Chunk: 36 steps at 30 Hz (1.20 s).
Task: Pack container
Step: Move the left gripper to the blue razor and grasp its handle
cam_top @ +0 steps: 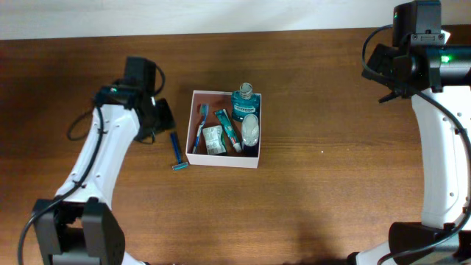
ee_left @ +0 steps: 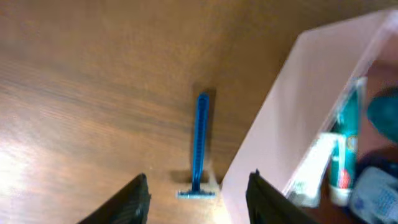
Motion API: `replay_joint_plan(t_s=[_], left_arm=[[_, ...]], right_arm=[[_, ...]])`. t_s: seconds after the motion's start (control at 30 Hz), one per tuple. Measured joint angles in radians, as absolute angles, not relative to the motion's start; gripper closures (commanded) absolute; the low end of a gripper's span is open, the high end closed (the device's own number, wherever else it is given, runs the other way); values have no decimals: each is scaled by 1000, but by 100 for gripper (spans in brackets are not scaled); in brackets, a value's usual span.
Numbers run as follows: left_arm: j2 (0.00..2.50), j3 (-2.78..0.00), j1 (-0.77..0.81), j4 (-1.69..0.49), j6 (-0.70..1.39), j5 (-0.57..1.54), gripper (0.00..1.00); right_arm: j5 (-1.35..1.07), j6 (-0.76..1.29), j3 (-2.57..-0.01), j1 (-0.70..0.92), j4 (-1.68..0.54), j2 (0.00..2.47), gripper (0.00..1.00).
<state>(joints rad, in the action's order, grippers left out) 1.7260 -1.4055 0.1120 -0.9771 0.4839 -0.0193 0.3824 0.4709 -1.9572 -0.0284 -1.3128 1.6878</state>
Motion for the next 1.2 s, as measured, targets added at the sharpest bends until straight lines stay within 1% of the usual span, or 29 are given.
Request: replay_joint_plan(t_s=[0.17,0.4,0.63,0.8,0.87,0.9,0.93,0.97,1.0,1.2], left_arm=[[1726,-1256,112,-837,554,15,51],[1726,-1140,112,-665,585,39,51],[1747,-1099,112,-614,571,42,51],[1810,-1099,112,-574,550,41,52],[1853,-1099,112,-567,542,42,61],[1866,-1102,112,-566,541,39,76],[1870,-1103,112,-556,534,40,86],[1873,-1106,112,-555,537,41,95],[1879,-1108,112,-554,532,40,100],[1882,-1112,108,-556,482,45,100]], right_arm=[[383,471,-1957,-28,-1313,1688,1],[382,471,-1957,-28,-1313,1688,1],[382,471,-1957,-28,-1314,1688,1],[382,471,-1957,-28,-1313,1688,1],[382,471,-1957,-28,-1313,1688,1],[382,471,-1957,-28,-1313,1688,1],[383,471,-1957,-28,-1312,1688,1],[383,471,-1957,-28,-1313,1688,1],[382,471,-1957,-28,-1313,1688,1],[382,471,-1957,-28,-1313,1688,1]])
